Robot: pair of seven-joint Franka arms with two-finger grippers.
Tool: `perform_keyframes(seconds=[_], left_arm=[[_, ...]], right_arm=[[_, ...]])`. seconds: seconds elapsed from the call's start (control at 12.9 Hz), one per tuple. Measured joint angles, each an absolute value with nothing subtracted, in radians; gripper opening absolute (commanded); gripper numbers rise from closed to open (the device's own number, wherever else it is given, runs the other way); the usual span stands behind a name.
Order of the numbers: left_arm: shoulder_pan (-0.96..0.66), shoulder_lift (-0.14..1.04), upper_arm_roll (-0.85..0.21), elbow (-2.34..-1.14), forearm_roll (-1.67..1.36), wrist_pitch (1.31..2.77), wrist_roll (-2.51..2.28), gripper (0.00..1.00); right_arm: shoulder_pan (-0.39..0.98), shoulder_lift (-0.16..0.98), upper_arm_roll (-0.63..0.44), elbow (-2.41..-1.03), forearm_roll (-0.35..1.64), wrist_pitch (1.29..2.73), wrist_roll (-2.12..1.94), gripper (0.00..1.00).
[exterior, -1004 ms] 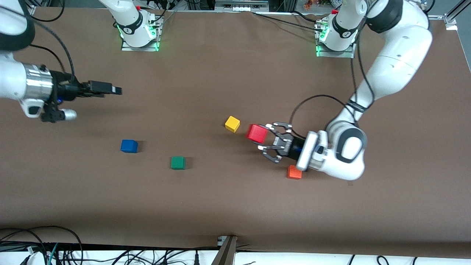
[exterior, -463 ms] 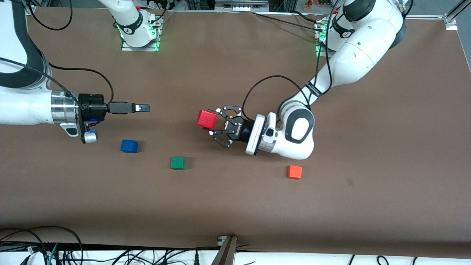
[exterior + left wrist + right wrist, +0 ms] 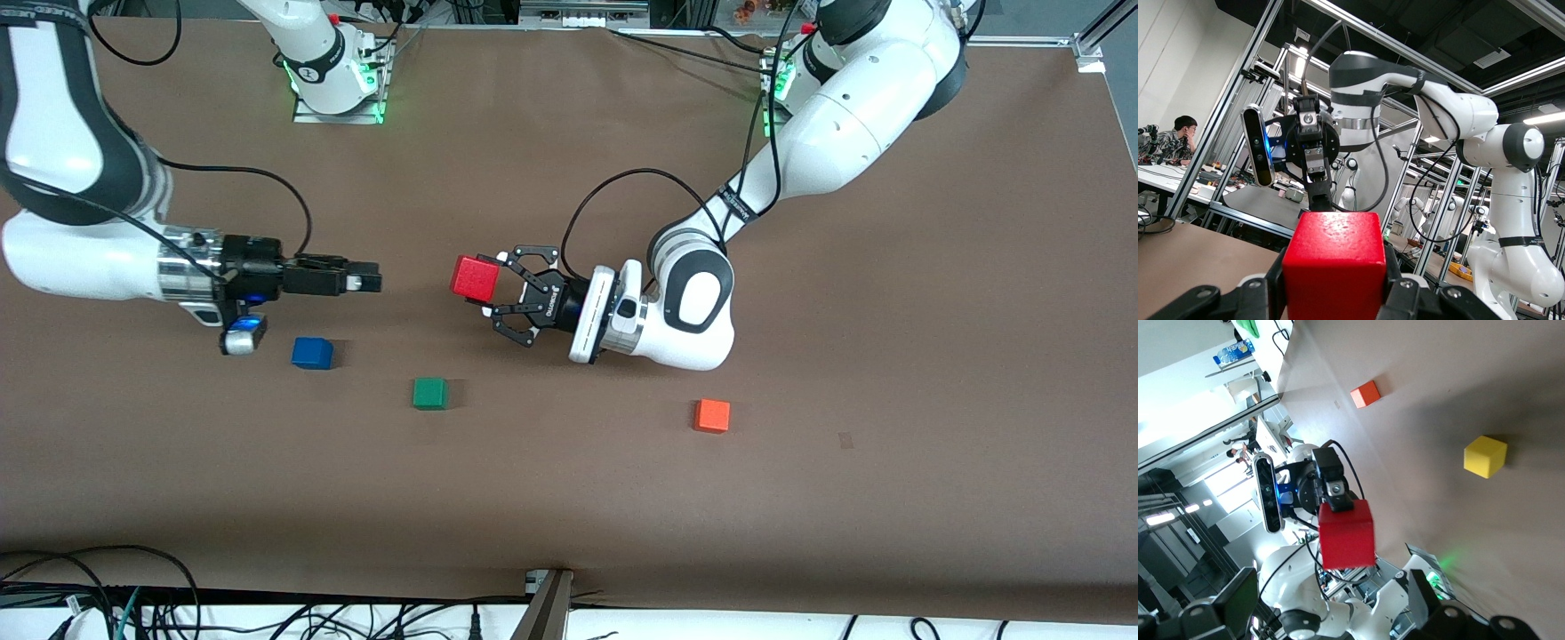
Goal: Pass red block to right arm, stack on blue
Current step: 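Close the right gripper on the red cube beside the left gripper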
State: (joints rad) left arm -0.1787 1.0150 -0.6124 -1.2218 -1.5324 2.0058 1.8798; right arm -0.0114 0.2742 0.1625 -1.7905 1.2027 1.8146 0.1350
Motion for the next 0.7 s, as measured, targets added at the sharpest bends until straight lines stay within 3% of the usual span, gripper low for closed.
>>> perform_keyframes(seconds=[0.31,0.7], left_arm=[[-0.192,1.015,-0.612,-1.222,-1.532,2.025,1.887,0.00],[-0.196,1.016,-0.609,-1.223,-1.532,2.029,1.888,0.00]], right_arm=[[-0.003,0.254,0.268,-1.827,1.203,1.944,0.167,1.00],[0.000,0.250,0.282,-1.870,1.203,2.021,0.167,1.00]])
